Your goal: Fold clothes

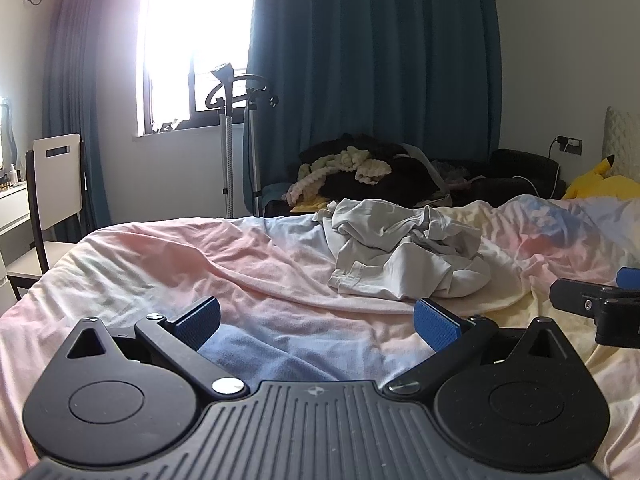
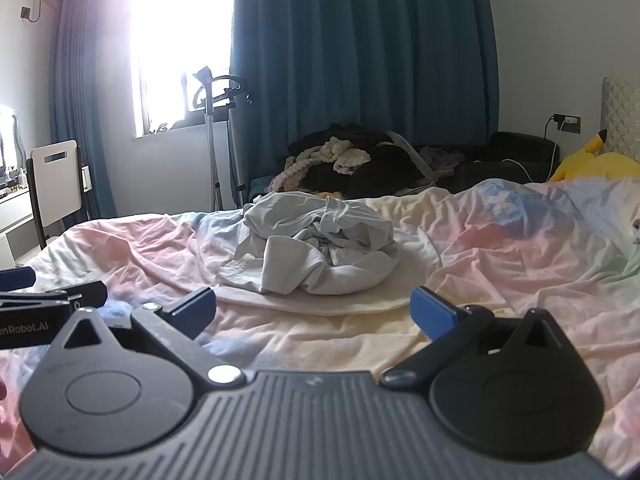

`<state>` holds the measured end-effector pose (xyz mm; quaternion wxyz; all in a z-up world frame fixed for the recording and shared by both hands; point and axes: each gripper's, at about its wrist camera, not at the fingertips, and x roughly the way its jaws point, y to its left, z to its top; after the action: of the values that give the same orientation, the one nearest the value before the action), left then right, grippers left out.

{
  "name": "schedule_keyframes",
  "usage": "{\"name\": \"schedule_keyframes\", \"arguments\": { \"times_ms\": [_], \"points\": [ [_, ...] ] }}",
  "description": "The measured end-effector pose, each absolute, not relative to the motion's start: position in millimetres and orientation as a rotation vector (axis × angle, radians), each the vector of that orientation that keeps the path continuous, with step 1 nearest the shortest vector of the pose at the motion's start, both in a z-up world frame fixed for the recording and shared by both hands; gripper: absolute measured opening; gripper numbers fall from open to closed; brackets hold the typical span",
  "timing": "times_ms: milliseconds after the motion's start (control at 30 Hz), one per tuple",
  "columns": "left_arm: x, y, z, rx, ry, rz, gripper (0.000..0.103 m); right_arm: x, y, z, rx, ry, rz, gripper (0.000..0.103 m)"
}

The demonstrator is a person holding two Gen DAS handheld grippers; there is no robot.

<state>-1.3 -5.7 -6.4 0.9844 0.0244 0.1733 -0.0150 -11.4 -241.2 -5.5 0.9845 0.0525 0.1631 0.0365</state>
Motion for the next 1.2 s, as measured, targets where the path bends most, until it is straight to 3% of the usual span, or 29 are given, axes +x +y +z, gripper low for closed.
{"name": "schedule_keyframes", "arguments": {
  "times_ms": [1200],
  "points": [
    [0.0,-17.9,-10.7,0.055,0.330,-0.082,0.103,-17.2,-249.0,-4.0,0.109,0.279,0.055,0.103]
  ]
}}
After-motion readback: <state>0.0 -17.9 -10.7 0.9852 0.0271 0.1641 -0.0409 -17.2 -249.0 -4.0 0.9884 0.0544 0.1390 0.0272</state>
